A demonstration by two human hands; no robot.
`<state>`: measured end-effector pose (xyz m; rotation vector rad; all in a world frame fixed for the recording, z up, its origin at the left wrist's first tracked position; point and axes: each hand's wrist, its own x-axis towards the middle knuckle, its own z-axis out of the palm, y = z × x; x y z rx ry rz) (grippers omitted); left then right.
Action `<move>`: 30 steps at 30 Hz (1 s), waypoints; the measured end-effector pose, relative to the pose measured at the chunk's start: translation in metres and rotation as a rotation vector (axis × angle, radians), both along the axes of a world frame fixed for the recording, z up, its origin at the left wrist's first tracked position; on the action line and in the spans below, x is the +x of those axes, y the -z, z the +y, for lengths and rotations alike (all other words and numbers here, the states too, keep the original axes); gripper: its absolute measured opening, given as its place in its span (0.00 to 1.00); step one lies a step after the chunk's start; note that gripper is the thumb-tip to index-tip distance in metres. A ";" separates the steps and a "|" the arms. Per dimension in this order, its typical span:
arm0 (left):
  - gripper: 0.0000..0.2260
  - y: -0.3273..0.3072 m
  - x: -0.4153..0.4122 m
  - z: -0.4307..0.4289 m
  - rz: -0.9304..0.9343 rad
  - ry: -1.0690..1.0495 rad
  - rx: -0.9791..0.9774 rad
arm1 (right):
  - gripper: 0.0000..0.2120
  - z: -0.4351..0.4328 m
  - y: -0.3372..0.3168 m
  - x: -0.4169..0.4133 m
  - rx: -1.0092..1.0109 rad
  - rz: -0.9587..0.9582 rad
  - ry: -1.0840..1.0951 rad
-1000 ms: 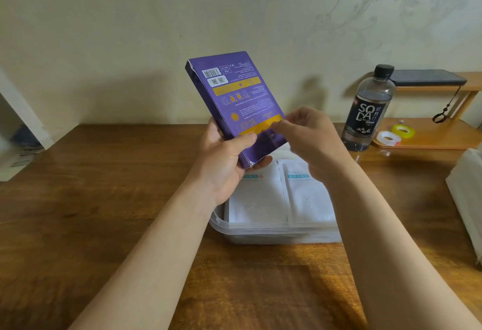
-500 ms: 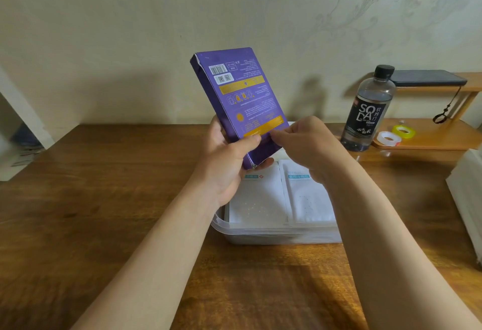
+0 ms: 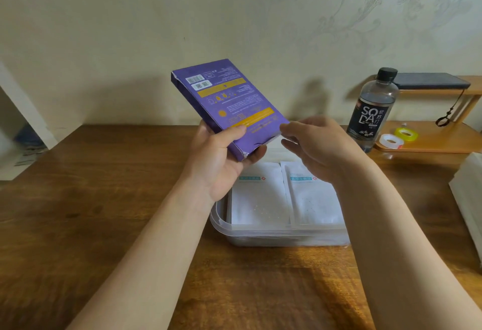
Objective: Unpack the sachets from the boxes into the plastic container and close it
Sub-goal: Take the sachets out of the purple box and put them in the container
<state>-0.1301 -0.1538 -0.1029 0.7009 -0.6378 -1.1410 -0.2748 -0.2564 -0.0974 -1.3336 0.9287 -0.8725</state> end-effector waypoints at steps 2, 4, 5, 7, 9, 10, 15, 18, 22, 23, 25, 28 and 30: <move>0.22 0.000 0.002 0.000 0.046 0.003 -0.001 | 0.07 -0.001 0.002 -0.001 0.007 -0.029 -0.017; 0.21 -0.001 0.002 0.000 0.107 0.003 -0.002 | 0.07 0.001 0.001 -0.001 0.004 -0.043 -0.029; 0.20 -0.001 0.002 0.000 0.136 0.000 0.003 | 0.07 0.003 0.000 0.000 -0.002 -0.049 -0.037; 0.20 -0.001 0.001 -0.001 0.195 -0.015 0.028 | 0.08 0.008 -0.003 0.000 -0.021 -0.067 -0.053; 0.19 -0.002 0.001 -0.001 0.247 -0.022 0.053 | 0.08 0.015 -0.007 0.001 -0.048 -0.067 -0.052; 0.19 -0.003 0.000 -0.001 0.273 -0.022 0.064 | 0.09 0.016 -0.007 0.002 -0.058 -0.068 -0.055; 0.19 -0.004 0.001 -0.001 0.376 -0.027 0.086 | 0.14 0.020 -0.009 0.002 -0.060 -0.133 -0.094; 0.19 -0.003 0.001 -0.001 0.397 -0.031 0.093 | 0.18 0.018 -0.010 0.002 -0.031 -0.120 -0.077; 0.17 -0.003 0.000 0.000 0.375 -0.034 0.070 | 0.06 0.016 -0.012 0.000 -0.042 0.002 0.005; 0.17 -0.003 0.000 0.000 0.362 -0.035 0.060 | 0.08 0.016 -0.013 -0.002 -0.032 0.029 0.011; 0.15 -0.003 0.000 0.001 0.343 -0.036 0.043 | 0.07 0.014 -0.016 -0.008 0.009 0.064 0.011; 0.15 -0.003 0.000 0.000 0.322 -0.022 0.019 | 0.09 0.013 -0.019 -0.011 0.052 0.041 0.059; 0.16 -0.002 -0.002 0.001 0.276 -0.006 0.007 | 0.16 0.015 -0.019 -0.006 0.052 0.029 0.100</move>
